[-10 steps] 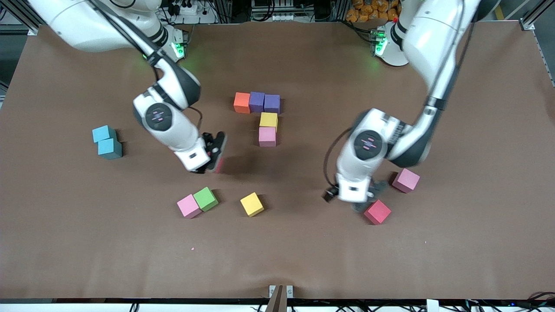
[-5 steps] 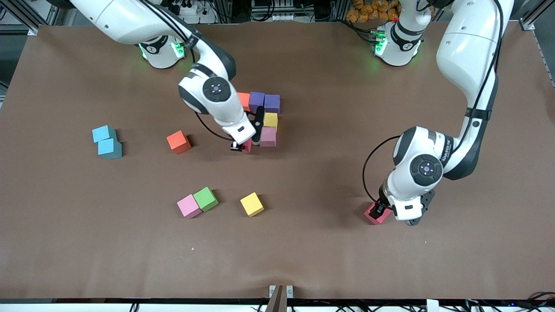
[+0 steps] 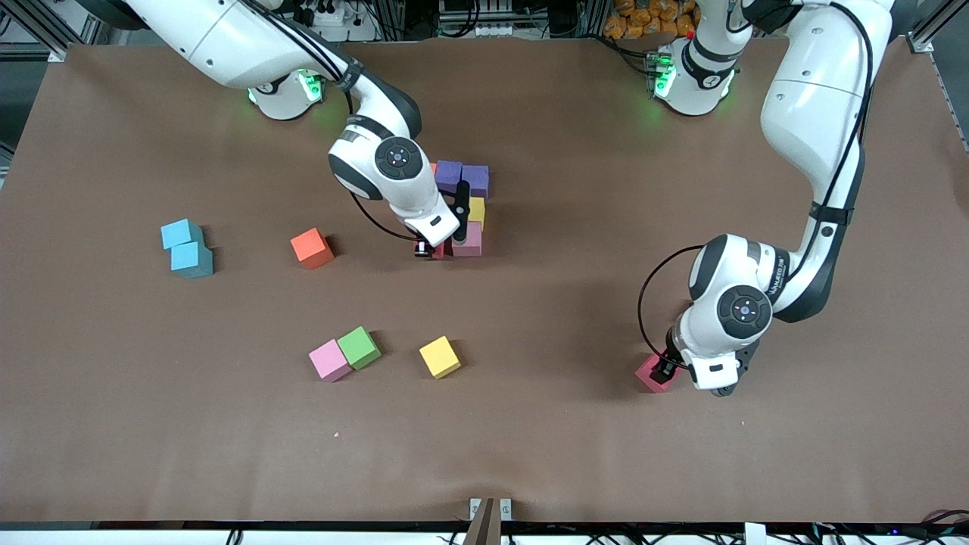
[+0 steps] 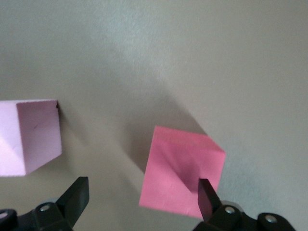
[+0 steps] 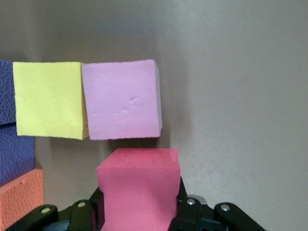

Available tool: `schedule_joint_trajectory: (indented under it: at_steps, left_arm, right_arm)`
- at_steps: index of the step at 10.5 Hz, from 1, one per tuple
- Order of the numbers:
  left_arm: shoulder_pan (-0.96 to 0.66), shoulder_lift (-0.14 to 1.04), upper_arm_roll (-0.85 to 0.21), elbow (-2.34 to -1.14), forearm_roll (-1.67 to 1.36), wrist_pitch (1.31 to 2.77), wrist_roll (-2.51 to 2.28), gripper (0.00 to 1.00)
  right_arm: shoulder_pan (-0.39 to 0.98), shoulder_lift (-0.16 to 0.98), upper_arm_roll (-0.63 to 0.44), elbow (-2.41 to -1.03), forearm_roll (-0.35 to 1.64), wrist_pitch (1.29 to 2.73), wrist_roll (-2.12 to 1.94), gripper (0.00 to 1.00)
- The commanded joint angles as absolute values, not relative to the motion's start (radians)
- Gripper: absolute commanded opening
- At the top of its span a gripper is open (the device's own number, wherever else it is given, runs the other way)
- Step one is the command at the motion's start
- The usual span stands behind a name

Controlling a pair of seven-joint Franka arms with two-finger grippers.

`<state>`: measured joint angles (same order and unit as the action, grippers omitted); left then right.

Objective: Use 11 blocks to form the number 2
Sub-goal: 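Carry the magenta block to the row while the left gripper reaches red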

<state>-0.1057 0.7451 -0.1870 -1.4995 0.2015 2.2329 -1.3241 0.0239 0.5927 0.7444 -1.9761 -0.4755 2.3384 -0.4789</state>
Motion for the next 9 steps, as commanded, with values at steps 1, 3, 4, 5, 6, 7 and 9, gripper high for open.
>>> schedule_joint_trajectory:
  at_steps: [1,3,4,5,6,7,9]
  left_arm:
    - [-0.106,0.759,-0.18,-1.488,0.219,2.276,-1.336,1.0]
    - [-0.106,0.779,-0.179,-1.465,0.219,2.287,-1.338,1.0]
    - [-0.107,0.788,-0.179,-1.456,0.219,2.299,-1.339,1.0]
    - [-0.107,0.792,-0.179,-1.454,0.219,2.312,-1.339,1.0]
    - [-0.107,0.793,-0.179,-1.453,0.219,2.321,-1.344,1.0]
    - [-0.107,0.793,-0.179,-1.453,0.219,2.322,-1.345,1.0]
    - [-0.11,0.793,-0.178,-1.451,0.219,2.324,-1.347,1.0]
  right_arm:
    - [0.052,0.612,0.733,-1.971,-0.498,2.368,-0.453,0.18]
    - [0.042,0.617,0.718,-1.985,-0.5,2.37,-0.454,0.18]
    - [0.034,0.617,0.718,-1.993,-0.499,2.372,-0.453,0.18]
    - [0.022,0.617,0.718,-1.994,-0.499,2.372,-0.446,0.18]
    - [0.018,0.618,0.718,-1.994,-0.496,2.372,-0.443,0.18]
    - [0.02,0.618,0.719,-1.994,-0.494,2.375,-0.43,0.18]
    - [0.029,0.62,0.719,-1.993,-0.494,2.379,-0.396,0.18]
